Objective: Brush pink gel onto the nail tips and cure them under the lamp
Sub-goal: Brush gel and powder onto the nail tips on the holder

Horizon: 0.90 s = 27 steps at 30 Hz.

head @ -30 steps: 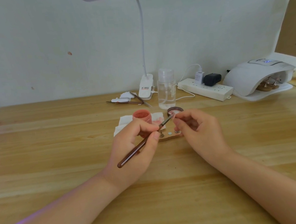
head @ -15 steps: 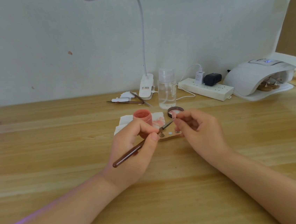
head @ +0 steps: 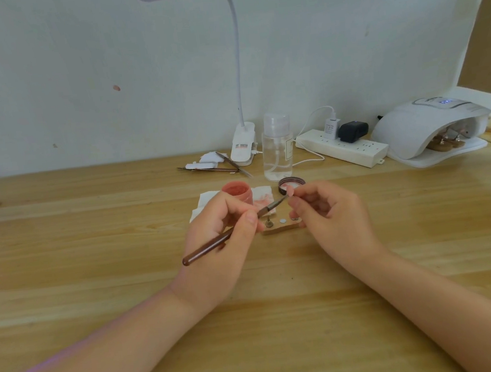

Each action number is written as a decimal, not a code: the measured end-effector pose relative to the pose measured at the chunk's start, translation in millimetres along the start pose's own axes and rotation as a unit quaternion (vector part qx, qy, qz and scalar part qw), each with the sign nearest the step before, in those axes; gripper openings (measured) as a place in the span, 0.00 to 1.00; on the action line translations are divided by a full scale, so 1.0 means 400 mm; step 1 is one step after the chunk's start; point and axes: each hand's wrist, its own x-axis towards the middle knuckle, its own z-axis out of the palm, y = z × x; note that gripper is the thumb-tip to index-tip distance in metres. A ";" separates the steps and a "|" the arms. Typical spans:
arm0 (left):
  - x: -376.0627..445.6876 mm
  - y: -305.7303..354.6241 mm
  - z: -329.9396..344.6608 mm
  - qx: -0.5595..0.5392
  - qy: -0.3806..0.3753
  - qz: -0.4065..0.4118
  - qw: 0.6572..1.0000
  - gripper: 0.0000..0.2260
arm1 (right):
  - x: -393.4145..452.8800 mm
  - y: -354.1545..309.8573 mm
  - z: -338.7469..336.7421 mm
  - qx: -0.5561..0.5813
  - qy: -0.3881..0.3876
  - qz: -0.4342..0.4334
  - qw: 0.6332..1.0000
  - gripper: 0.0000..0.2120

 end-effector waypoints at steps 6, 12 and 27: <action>-0.002 -0.006 -0.007 -0.027 0.022 -0.001 0.999 0.05 | 0.000 -0.003 0.000 0.001 -0.001 0.006 1.000 0.11; 0.000 -0.007 0.001 -0.007 0.003 -0.018 1.000 0.05 | -0.001 -0.001 0.001 0.008 0.002 0.010 1.000 0.10; -0.002 -0.011 0.004 0.027 -0.012 0.025 0.999 0.10 | -0.003 -0.014 -0.003 -0.017 0.010 0.013 1.000 0.09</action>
